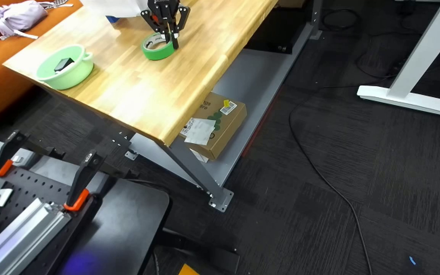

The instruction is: Move the green tape forward and the light-green bowl to the left

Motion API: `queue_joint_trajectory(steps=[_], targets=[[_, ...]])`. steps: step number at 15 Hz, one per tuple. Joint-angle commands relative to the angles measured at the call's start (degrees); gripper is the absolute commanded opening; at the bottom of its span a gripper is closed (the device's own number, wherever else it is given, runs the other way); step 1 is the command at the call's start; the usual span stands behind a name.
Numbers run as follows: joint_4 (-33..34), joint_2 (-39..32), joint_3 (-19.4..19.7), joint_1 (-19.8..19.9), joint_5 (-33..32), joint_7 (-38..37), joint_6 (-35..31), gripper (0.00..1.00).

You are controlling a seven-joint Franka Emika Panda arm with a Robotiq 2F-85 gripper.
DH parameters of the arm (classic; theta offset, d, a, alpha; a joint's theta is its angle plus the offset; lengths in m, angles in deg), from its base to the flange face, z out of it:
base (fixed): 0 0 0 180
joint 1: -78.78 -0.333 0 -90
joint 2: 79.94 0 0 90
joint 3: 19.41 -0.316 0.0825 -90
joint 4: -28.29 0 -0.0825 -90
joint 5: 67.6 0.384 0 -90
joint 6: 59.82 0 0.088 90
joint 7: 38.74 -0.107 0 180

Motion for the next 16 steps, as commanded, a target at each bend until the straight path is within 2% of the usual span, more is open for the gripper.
queue_joint_trajectory(steps=[1, 5, 11, 16], targets=[[-1.3, 1.0, -0.1, 0.1, -0.4, -0.3, -0.8, 0.04], [-4.8, 3.6, -0.1, -0.1, -0.6, -0.8, -3.4, 0.04], [-15.9, 11.8, 0.1, -0.7, -0.7, -2.2, -13.0, 0.04], [-23.2, 16.1, 0.2, -2.0, -1.1, -3.9, -18.1, 0.04]])
